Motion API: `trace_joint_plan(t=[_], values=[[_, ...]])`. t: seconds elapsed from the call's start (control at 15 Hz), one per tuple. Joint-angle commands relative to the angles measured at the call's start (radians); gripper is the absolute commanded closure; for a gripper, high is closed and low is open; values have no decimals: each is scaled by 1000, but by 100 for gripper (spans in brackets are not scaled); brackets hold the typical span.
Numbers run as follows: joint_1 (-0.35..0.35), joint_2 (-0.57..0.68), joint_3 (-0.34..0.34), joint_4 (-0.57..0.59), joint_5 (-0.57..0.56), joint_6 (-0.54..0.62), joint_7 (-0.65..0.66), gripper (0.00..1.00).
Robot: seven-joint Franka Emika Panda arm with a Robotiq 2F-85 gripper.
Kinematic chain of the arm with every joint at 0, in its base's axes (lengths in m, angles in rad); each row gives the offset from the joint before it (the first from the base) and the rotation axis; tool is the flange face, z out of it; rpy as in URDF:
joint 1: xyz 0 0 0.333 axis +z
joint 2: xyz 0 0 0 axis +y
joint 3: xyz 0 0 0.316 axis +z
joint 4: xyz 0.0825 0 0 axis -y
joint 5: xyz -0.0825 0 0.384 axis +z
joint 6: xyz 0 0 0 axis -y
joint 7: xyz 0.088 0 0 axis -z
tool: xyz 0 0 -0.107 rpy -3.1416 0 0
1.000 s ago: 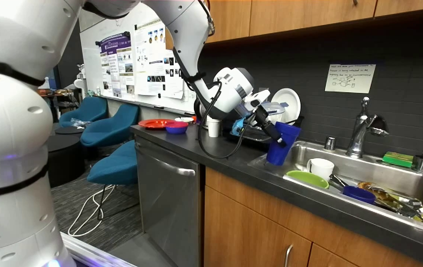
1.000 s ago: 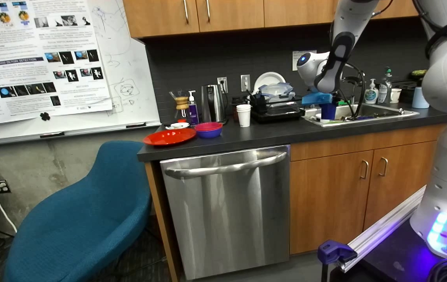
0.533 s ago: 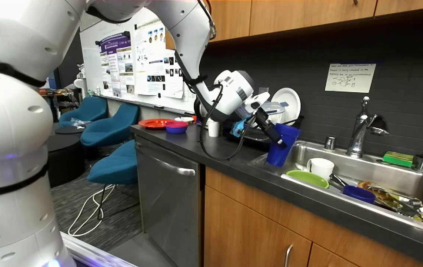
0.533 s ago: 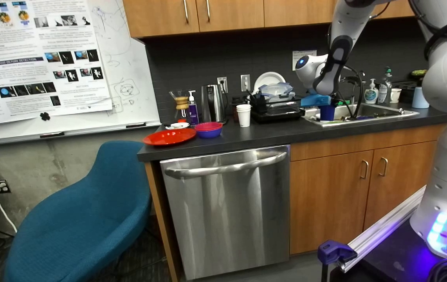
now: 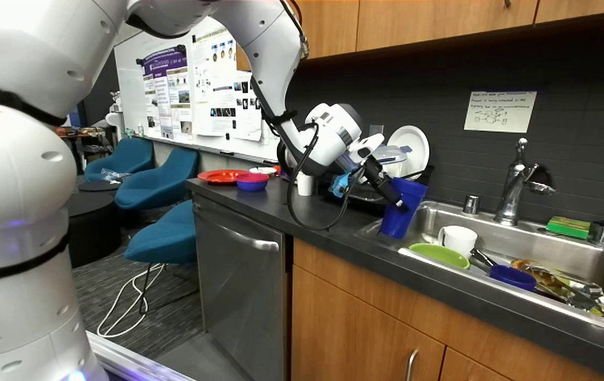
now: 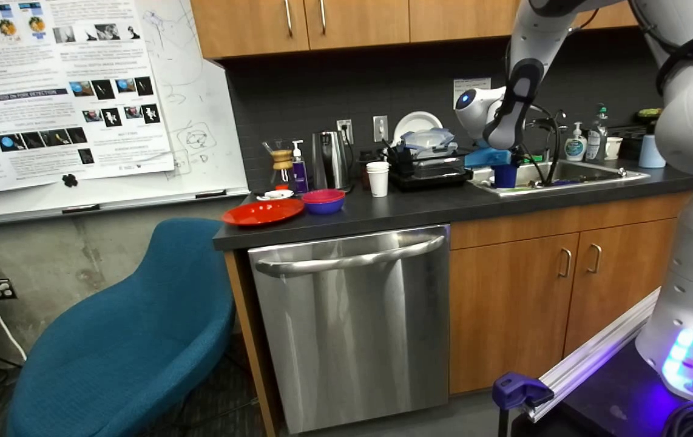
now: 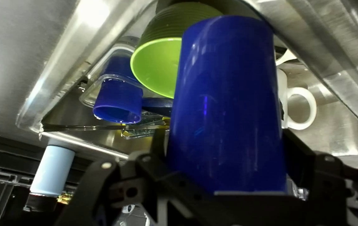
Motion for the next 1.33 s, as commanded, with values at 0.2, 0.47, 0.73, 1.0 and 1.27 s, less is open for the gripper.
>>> trace_joint_plan(t=[0.2,0.47,0.73,1.0,1.27], values=[[11,42,-20,17,-63,9,35,40],[4,51,-20,17,-50,9,25,40],[1,44,-15,10,-40,11,14,0],[-2,29,-9,-2,-29,23,6,0],[-6,-32,-7,-48,-19,67,6,0]])
